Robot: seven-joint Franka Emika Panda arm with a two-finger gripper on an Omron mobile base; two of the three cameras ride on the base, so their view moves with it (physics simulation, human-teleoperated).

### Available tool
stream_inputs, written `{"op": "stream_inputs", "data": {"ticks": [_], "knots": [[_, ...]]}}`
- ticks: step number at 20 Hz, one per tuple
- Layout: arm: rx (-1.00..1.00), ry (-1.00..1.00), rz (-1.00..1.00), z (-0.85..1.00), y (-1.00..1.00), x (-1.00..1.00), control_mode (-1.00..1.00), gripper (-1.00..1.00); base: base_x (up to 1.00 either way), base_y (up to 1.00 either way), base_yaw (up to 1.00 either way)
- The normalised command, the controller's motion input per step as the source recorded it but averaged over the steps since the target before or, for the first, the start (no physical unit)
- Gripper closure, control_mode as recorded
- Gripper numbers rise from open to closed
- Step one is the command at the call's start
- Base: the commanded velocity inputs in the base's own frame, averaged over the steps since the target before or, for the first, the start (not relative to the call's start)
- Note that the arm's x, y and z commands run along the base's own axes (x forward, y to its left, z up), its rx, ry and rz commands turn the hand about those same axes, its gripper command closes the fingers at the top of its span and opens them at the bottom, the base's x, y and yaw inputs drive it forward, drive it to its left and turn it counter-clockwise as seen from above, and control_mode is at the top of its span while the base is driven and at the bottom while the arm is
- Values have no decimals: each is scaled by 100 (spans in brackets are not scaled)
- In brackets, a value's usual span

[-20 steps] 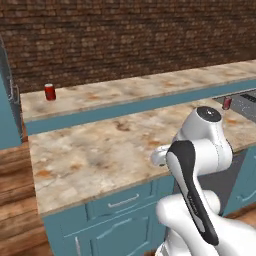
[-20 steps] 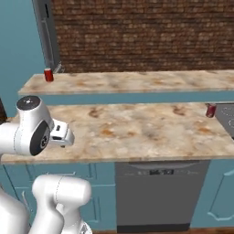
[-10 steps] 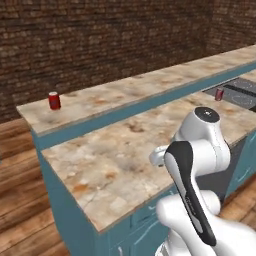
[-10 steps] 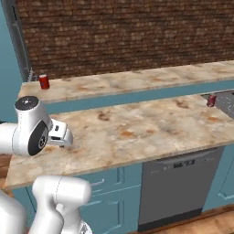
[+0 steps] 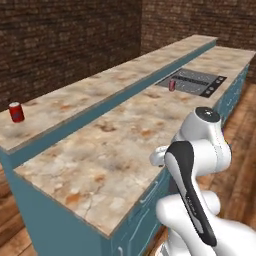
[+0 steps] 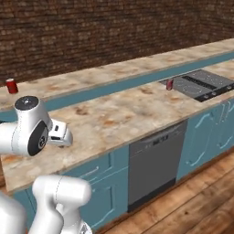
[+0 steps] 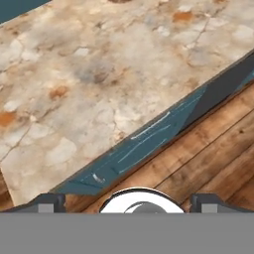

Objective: Four empty soda cans are scattered around the kitchen. Gather all the cans and cluster them next to the stove for recycling.

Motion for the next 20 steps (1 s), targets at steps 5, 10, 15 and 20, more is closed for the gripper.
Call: {"op": "stream_inputs", "data": {"ticks": [5,10,15,20], "knots": [[0,0,0,0,0,0,100,-100,-92,40,-33],[0,0,0,0,0,0,100,-100,-23,97,-9],[0,0,0,0,0,0,100,-100,-34,58,-18],[0,0,0,0,0,0,100,-100,-66,40,-47]]}}
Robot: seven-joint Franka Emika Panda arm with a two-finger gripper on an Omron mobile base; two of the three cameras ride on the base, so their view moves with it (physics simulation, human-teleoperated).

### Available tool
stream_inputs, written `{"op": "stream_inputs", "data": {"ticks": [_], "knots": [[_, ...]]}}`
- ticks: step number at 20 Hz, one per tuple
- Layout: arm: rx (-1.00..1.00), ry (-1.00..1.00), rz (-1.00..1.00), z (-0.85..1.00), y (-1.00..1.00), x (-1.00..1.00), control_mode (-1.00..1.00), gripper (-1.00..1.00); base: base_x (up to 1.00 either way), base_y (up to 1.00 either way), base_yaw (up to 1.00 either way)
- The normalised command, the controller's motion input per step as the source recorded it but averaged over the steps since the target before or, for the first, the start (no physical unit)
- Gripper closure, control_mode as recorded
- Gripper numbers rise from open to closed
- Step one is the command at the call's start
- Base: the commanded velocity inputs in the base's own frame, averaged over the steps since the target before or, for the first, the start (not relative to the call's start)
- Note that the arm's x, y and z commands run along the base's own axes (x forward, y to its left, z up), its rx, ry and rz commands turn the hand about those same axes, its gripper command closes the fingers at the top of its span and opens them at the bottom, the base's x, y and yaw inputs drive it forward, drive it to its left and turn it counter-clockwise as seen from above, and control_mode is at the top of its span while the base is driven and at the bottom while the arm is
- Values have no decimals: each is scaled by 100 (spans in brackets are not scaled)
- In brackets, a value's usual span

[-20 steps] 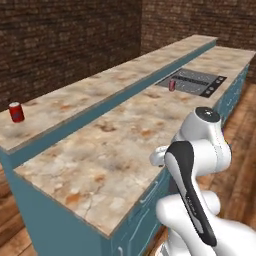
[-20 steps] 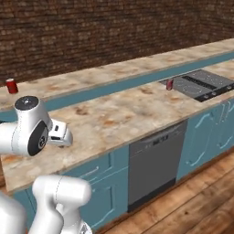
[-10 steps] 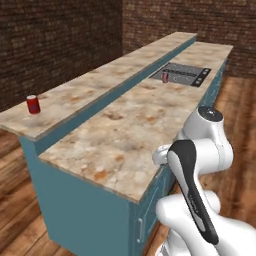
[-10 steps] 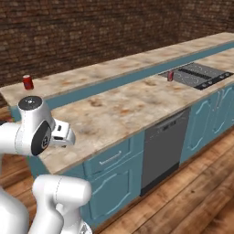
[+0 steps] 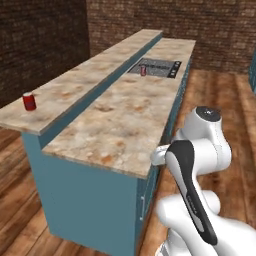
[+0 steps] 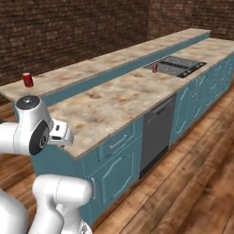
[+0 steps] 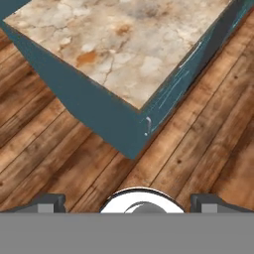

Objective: Four empty soda cans are scattered around the kitchen. Gather all the cans and cluster them next to the stove for recycling.

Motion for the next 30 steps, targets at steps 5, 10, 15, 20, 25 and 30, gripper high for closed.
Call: {"op": "stream_inputs", "data": {"ticks": [5,10,15,20,25,30], "knots": [[0,0,0,0,0,0,100,-100,30,82,-34],[0,0,0,0,0,0,100,-100,89,70,-18],[0,0,0,0,0,0,100,-100,63,41,-22],[0,0,0,0,0,0,100,-100,28,2,-30],[0,0,0,0,0,0,100,-100,-4,76,-46],[0,0,0,0,0,0,100,-100,12,100,-27]]}}
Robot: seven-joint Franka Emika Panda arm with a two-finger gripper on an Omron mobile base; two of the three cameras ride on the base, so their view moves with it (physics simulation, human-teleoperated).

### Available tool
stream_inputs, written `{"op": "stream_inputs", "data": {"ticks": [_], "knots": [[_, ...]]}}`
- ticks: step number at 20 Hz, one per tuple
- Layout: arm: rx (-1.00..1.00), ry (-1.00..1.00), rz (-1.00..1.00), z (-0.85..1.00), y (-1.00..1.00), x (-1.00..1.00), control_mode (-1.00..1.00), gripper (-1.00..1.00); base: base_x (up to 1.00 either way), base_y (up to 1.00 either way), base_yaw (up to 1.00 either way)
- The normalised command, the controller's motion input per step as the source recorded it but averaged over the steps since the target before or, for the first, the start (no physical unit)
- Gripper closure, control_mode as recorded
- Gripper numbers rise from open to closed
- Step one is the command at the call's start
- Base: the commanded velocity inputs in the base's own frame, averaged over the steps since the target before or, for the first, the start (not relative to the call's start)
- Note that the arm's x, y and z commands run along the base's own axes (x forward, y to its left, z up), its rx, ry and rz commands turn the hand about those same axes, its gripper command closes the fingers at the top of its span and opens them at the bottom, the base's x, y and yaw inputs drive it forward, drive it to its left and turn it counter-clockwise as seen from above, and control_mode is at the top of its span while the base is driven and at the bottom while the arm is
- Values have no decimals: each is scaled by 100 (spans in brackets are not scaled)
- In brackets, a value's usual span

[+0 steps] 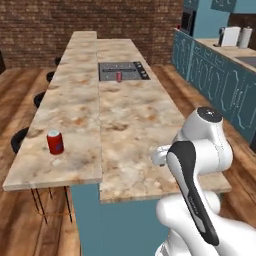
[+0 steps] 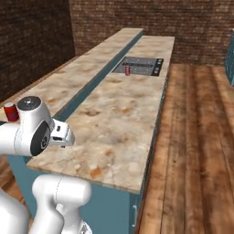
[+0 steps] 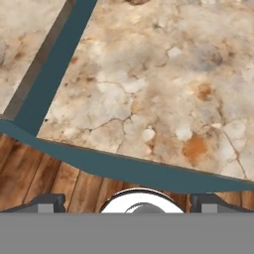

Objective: Four empty soda cans are scattered around the kitchen. Gather all the cans and cluster them next to the stove for recycling.

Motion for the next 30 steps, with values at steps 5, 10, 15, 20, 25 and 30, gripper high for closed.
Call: {"op": "stream_inputs", "data": {"ticks": [5,10,15,20,25,30], "knots": [[0,0,0,0,0,0,100,-100,78,27,-18],[0,0,0,0,0,0,100,-100,44,-8,-24],[0,0,0,0,0,0,100,-100,15,75,-51],[0,0,0,0,0,0,100,-100,31,90,-38],[0,0,0,0,0,0,100,-100,47,99,-6],[0,0,0,0,0,0,100,-100,5,28,0]]}}
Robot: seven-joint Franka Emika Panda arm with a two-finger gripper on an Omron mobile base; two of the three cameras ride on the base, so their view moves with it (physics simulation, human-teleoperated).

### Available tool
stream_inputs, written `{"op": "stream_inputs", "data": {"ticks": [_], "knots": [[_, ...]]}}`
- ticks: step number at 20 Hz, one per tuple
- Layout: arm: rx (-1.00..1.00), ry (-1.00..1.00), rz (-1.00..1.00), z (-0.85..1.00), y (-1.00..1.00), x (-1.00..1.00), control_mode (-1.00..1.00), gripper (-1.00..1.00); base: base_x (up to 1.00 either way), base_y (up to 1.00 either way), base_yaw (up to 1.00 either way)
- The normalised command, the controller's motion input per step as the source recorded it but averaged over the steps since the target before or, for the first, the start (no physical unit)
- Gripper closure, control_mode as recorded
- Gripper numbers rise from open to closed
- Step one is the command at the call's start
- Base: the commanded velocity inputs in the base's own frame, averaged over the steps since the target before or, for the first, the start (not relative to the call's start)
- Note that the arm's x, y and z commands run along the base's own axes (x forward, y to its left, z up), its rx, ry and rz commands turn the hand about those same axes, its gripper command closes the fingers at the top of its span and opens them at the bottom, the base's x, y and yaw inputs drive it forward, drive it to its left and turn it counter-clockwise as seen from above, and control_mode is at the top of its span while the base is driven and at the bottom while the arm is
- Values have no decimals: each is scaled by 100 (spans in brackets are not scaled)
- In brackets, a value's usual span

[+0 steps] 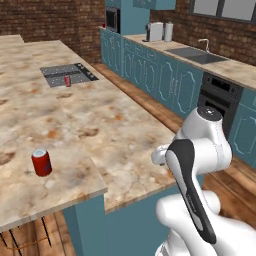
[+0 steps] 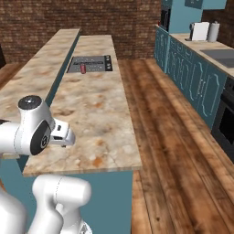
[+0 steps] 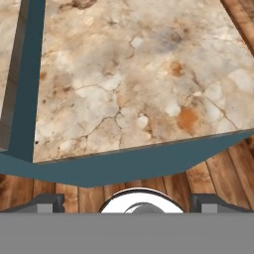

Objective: Four empty soda cans are scattered around the kitchen. Gather all the cans and cluster them next to the stove for recycling.

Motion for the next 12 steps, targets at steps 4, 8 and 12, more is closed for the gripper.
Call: {"op": "stream_inputs", "data": {"ticks": [4,8,12], "knots": [[0,0,0,0,0,0,100,-100,0,0,0],[0,0,0,0,0,0,-100,-100,0,0,0],[0,-1,0,0,4,0,-100,-100,0,0,0]]}}
